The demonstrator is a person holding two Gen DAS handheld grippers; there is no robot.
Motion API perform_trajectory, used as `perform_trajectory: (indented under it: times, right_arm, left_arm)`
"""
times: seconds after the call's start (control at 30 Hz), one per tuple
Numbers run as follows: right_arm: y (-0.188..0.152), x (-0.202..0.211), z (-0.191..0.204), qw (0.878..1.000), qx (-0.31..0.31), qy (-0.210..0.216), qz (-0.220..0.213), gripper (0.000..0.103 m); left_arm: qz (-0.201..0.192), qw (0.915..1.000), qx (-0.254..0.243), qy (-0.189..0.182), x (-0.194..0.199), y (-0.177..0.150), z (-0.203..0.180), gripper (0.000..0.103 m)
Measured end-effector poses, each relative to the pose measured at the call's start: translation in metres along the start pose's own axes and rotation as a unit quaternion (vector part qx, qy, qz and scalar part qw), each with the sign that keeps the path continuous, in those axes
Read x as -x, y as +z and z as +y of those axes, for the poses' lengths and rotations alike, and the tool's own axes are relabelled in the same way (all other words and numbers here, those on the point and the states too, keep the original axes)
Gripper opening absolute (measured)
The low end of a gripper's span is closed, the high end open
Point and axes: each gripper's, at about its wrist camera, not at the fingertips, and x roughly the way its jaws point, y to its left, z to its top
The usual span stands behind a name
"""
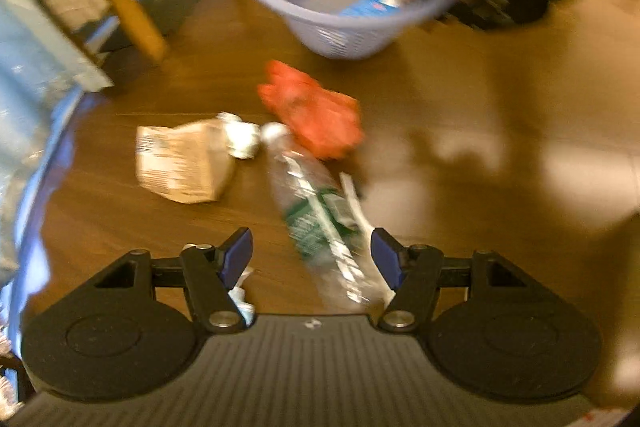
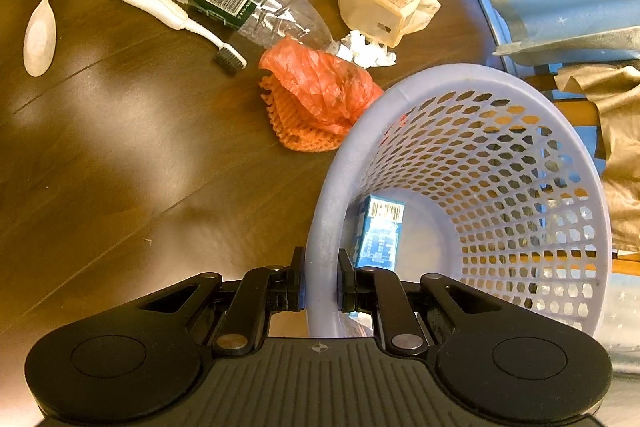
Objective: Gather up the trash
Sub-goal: 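Grasp the white plastic spoon with the left tool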
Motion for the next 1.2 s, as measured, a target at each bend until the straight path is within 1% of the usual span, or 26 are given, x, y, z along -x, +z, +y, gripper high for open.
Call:
perform_trajectory:
  times: [0.1, 0.17, 0.23, 0.3, 0.4, 0.5, 0.63, 0.7, 0.77, 0.83, 0.97, 1.1, 1.2]
  right_arm:
    - [0.002, 0.0, 0.002, 1.0, 0.006, 0.0, 0.001, 0.01]
    - [0.004, -0.001, 0.003, 1.0, 0.006, 0.002, 0.003, 0.01]
    - [0.005, -0.001, 0.002, 1.0, 0.005, 0.002, 0.004, 0.01]
    - [0.006, -0.001, 0.001, 1.0, 0.003, 0.003, 0.003, 0.01]
    - [0.007, -0.001, 0.001, 1.0, 0.004, 0.003, 0.004, 0.01]
    - [0.009, -0.001, 0.001, 1.0, 0.005, 0.003, 0.004, 0.01]
    - [0.009, 0.0, 0.002, 1.0, 0.006, 0.002, 0.005, 0.01]
    - [0.01, -0.001, 0.002, 1.0, 0.008, 0.002, 0.006, 0.01]
    - [0.01, -0.001, 0.002, 1.0, 0.008, 0.002, 0.006, 0.01]
    - [0.011, -0.001, 0.003, 1.0, 0.009, 0.002, 0.006, 0.01]
    - [0.012, -0.001, 0.003, 1.0, 0.01, 0.002, 0.006, 0.01]
    - [0.012, -0.001, 0.003, 1.0, 0.011, 0.002, 0.005, 0.01]
    - [0.012, -0.001, 0.003, 1.0, 0.01, 0.003, 0.005, 0.01]
  left_arm:
    - [0.007, 0.9988, -0.027, -0.039, -0.007, -0.014, -0.023, 0.061]
    - [0.015, 0.9965, -0.052, -0.065, -0.012, -0.025, -0.042, 0.061]
    - [0.024, 0.9925, -0.082, -0.088, -0.018, -0.037, -0.06, 0.06]
    - [0.033, 0.9875, -0.11, -0.108, -0.023, -0.047, -0.075, 0.055]
    - [0.043, 0.9798, -0.149, -0.127, -0.035, -0.064, -0.094, 0.049]
    - [0.055, 0.9759, -0.159, -0.14, -0.046, -0.073, -0.102, 0.043]
    - [0.063, 0.9736, -0.162, -0.149, -0.058, -0.081, -0.109, 0.037]
    - [0.064, 0.9731, -0.162, -0.151, -0.063, -0.082, -0.11, 0.029]
    - [0.066, 0.973, -0.16, -0.153, -0.066, -0.083, -0.11, 0.025]
    - [0.067, 0.9728, -0.159, -0.154, -0.069, -0.085, -0.112, 0.024]
    - [0.07, 0.9712, -0.161, -0.16, -0.07, -0.084, -0.113, 0.017]
    - [0.075, 0.9689, -0.168, -0.166, -0.072, -0.086, -0.115, 0.008]
    - [0.075, 0.9673, -0.177, -0.165, -0.076, -0.085, -0.116, 0.005]
